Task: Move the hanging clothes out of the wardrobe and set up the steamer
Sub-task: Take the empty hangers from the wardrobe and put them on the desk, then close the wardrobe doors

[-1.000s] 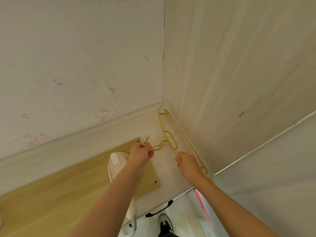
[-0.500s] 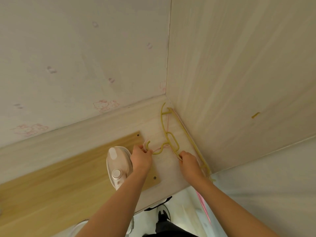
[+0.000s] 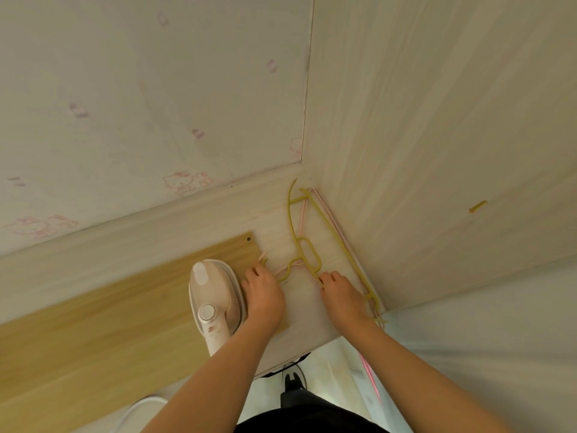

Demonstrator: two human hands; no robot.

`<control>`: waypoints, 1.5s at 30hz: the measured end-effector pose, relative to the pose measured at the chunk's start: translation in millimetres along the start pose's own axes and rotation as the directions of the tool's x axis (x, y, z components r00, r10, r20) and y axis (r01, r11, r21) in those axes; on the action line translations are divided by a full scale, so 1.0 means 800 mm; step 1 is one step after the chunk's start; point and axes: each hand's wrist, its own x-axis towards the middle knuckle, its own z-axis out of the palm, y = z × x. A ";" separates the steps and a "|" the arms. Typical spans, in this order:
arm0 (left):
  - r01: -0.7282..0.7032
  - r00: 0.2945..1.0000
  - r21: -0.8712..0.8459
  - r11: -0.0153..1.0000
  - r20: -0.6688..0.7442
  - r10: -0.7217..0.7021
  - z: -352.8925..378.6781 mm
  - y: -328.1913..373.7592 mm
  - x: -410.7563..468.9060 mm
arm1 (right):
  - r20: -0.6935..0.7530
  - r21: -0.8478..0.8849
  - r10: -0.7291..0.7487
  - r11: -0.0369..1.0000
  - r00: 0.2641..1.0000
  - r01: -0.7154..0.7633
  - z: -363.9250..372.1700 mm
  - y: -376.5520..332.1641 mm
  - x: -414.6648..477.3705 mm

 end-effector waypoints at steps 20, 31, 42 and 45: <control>-0.303 0.950 0.265 0.915 0.155 0.270 -0.006 -0.009 -0.025 | -0.018 0.006 0.102 0.995 0.995 -0.102 -0.036 -0.003 -0.049; -0.783 0.604 0.149 0.604 -0.052 0.795 -0.036 -0.003 -0.117 | -0.269 0.245 0.223 0.957 0.937 -0.158 -0.066 -0.031 -0.175; -0.931 0.341 0.062 0.360 -0.207 0.917 -0.032 -0.010 -0.236 | -0.444 0.344 0.414 0.898 0.794 -0.275 -0.095 -0.058 -0.351; -0.950 0.296 0.043 0.311 -0.201 0.934 -0.026 -0.005 -0.263 | -0.481 0.365 0.451 0.883 0.752 -0.296 -0.101 -0.056 -0.387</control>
